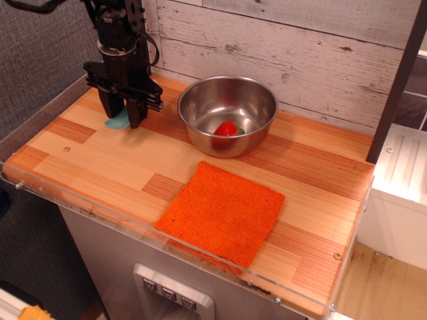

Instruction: Place the scrub brush to the left of the pot.

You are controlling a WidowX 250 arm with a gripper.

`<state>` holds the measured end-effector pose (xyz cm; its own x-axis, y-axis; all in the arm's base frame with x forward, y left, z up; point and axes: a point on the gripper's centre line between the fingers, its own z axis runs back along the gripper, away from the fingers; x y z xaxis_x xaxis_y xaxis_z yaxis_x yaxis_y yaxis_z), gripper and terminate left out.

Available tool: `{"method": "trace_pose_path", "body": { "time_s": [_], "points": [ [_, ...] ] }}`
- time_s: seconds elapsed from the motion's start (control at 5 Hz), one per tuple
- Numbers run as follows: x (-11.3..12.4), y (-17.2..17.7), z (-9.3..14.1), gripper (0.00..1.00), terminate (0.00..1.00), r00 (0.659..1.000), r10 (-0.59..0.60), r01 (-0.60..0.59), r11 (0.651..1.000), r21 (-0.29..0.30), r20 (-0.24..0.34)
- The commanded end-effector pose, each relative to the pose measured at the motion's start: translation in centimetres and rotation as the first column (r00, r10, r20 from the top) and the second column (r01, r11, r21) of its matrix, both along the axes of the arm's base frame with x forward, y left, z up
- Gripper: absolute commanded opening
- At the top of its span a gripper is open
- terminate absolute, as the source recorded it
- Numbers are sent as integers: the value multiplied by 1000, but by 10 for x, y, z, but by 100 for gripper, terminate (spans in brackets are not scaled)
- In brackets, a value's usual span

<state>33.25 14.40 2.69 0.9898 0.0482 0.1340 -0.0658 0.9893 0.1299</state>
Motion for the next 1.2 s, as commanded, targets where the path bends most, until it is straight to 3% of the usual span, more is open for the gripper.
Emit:
{"method": "trace_pose_path", "body": {
  "time_s": [0.0,0.2,0.4,0.8,1.0],
  "points": [
    [26,9,5,0,0,998,-14,15,1000,-7,63],
    [28,11,-3,0,0,997,-22,25,999,-43,71],
    [27,13,-4,100,0,998,-28,31,998,-56,62],
    [21,13,14,100,0,995,-42,49,997,-67,93],
    [10,9,36,100,0,991,-53,61,996,-63,120]
  ]
}}
